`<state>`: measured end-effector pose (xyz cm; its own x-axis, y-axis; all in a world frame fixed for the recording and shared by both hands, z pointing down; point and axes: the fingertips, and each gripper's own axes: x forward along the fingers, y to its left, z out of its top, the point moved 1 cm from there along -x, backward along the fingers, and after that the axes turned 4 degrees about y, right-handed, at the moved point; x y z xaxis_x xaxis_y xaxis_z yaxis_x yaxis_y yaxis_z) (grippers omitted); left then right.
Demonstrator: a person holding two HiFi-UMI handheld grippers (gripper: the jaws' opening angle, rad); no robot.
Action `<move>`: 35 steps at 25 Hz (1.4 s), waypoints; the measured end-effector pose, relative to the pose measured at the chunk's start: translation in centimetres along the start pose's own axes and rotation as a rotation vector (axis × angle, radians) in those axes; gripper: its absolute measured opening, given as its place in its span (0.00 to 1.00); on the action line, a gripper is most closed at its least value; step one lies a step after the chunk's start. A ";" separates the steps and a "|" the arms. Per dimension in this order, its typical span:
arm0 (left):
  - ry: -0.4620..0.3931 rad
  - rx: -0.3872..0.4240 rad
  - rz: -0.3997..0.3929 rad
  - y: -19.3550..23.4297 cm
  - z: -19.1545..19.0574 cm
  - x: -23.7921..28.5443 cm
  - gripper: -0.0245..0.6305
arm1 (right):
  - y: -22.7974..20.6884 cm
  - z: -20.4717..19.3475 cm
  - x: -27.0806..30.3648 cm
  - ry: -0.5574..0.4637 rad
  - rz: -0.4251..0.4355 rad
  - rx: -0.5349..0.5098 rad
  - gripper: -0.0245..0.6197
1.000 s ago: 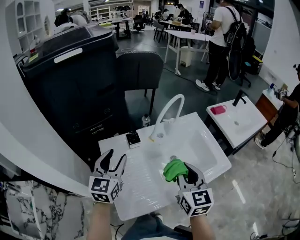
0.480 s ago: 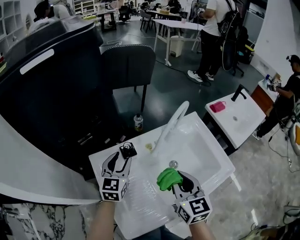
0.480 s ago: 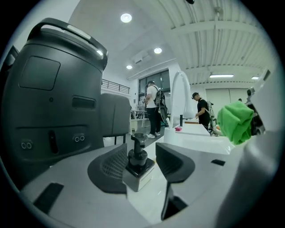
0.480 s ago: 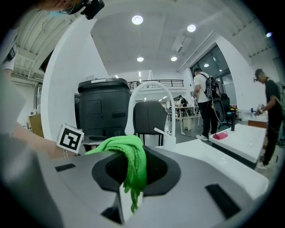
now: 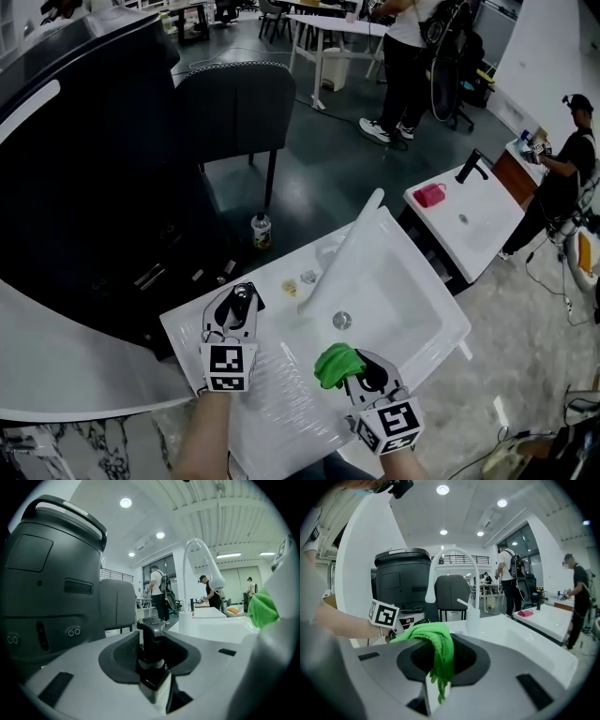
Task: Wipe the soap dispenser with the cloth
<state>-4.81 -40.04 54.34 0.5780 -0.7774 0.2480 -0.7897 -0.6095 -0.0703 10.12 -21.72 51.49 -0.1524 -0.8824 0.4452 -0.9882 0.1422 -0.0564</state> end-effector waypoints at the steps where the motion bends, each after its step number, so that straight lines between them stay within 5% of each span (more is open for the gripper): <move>1: 0.001 0.020 -0.008 -0.2 0.1 0.2 0.23 | 0.0 -0.1 0.1 0.002 -0.003 0.000 0.14; 20: 0.014 -0.074 -0.048 -0.4 1.8 -3.9 0.20 | 0.8 1.8 -1.3 -0.058 0.037 -0.027 0.14; 35: -0.028 -0.084 -0.095 -6.8 14.5 -14.9 0.20 | 2.0 7.3 -7.7 -0.230 0.189 -0.117 0.14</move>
<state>-5.08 -26.55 37.11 0.6559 -0.7212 0.2229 -0.7445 -0.6667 0.0334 9.25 -17.92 41.39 -0.3456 -0.9118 0.2218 -0.9359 0.3522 -0.0102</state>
